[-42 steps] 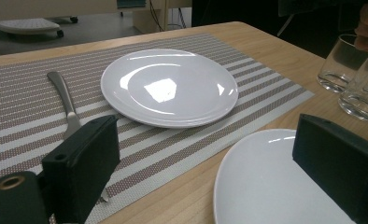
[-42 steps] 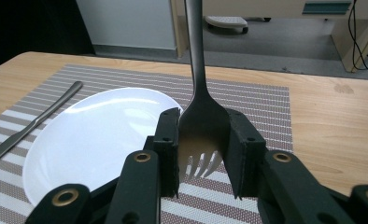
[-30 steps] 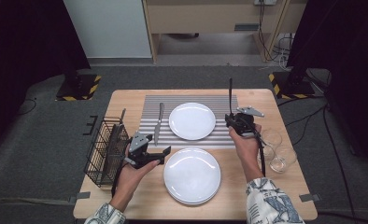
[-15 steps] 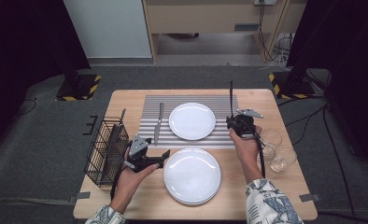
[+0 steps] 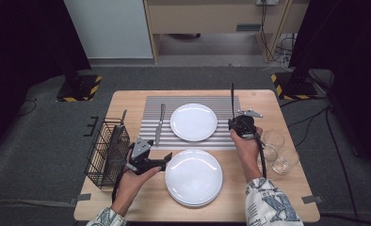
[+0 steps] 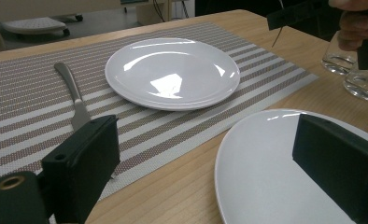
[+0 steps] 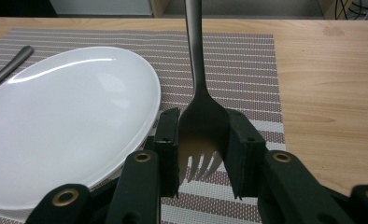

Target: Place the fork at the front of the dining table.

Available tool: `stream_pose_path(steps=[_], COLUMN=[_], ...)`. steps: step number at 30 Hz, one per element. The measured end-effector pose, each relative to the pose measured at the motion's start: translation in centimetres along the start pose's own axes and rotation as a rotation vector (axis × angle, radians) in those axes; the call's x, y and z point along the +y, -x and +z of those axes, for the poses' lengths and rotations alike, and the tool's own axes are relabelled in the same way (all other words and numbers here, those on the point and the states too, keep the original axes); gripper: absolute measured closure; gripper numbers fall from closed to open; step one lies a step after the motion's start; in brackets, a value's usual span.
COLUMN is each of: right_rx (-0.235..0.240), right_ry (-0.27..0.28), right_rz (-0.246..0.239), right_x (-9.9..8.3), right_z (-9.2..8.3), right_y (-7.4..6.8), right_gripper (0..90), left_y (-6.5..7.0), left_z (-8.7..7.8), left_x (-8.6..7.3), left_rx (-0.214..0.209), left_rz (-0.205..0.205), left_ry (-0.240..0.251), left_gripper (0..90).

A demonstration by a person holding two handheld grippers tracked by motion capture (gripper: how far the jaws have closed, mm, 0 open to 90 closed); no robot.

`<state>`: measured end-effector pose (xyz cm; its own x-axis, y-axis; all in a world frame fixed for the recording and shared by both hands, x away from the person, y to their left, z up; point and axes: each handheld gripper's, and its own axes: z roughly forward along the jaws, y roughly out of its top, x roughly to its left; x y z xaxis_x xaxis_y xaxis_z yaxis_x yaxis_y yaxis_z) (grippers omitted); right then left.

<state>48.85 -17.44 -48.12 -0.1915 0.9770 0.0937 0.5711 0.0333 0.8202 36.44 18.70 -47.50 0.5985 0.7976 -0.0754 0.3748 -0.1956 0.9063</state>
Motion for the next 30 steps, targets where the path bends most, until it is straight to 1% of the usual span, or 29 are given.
stream_pose_path(steps=[4,8,15,27,30], right_rx=[-0.005,-0.003,-0.013,-0.024,-0.025], right_ry=[-0.011,-0.024,-0.054,-0.097,-0.116], right_rz=[0.000,-0.005,-0.004,0.012,0.019], right_x=[0.1,0.1,-0.3,-0.8,-1.1], right_z=[0.5,1.0,2.0,2.6,2.8], right_y=[-0.1,-0.4,-1.1,-1.5,-1.5], right_gripper=[68.3,68.3,68.3,68.3,68.3], left_y=[-0.2,-0.3,-0.4,-0.4,-0.4], left_z=[0.0,-0.1,-0.1,-0.2,-0.1], left_x=[0.0,0.0,0.0,0.1,0.1], left_rx=[0.001,0.000,-0.002,-0.003,-0.004], left_rz=[-0.007,-0.010,-0.014,-0.014,-0.012], left_ry=[0.002,0.003,0.008,0.008,0.008], left_gripper=[6.8,6.8,6.8,6.8,6.8])
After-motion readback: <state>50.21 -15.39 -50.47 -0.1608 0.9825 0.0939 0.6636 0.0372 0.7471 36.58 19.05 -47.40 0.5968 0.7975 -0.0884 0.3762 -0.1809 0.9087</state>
